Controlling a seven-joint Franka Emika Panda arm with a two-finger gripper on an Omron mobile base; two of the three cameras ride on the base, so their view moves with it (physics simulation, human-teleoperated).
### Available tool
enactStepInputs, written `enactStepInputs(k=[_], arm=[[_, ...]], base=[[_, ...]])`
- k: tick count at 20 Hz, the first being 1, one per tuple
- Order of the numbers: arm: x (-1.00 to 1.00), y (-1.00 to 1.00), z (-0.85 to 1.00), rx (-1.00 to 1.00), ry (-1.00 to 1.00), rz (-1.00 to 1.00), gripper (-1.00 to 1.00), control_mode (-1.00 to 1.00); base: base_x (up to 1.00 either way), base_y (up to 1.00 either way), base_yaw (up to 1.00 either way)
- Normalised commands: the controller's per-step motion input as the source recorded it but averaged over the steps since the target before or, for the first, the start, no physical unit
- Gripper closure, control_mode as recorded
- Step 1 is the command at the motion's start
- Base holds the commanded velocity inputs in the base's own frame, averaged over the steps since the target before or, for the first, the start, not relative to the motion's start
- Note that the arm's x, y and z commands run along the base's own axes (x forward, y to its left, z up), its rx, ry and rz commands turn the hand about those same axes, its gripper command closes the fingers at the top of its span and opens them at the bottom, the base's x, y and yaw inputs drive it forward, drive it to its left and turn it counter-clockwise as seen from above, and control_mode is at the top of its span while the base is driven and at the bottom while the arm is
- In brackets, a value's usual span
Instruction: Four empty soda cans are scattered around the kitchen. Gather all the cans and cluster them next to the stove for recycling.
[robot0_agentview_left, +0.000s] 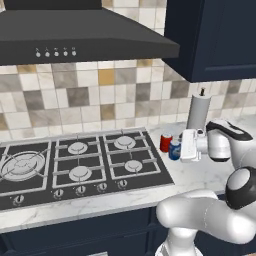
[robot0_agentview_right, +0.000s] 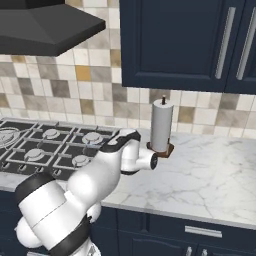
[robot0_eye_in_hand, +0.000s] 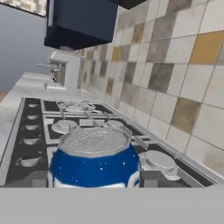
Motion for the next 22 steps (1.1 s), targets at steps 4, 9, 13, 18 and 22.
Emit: enactStepInputs(k=[4,9,13,18,22], arm=[[0.29,-0.01,-0.27,0.0,0.02,-0.02,1.0,-1.0],[0.24,-0.05,-0.25,-0.01,0.02,-0.02,1.0,-1.0],[0.22,-0.11,-0.21,-0.01,0.0,-0.02,1.0,-1.0],[0.23,-0.11,-0.23,-0.01,0.0,-0.03,1.0,-1.0],[0.21,-0.08,-0.27,0.0,0.0,-0.02,1.0,-1.0]], base=[[0.0,0.0,0.0],[0.0,0.0,0.0],[0.0,0.0,0.0],[0.0,0.0,0.0],[0.0,0.0,0.0]])
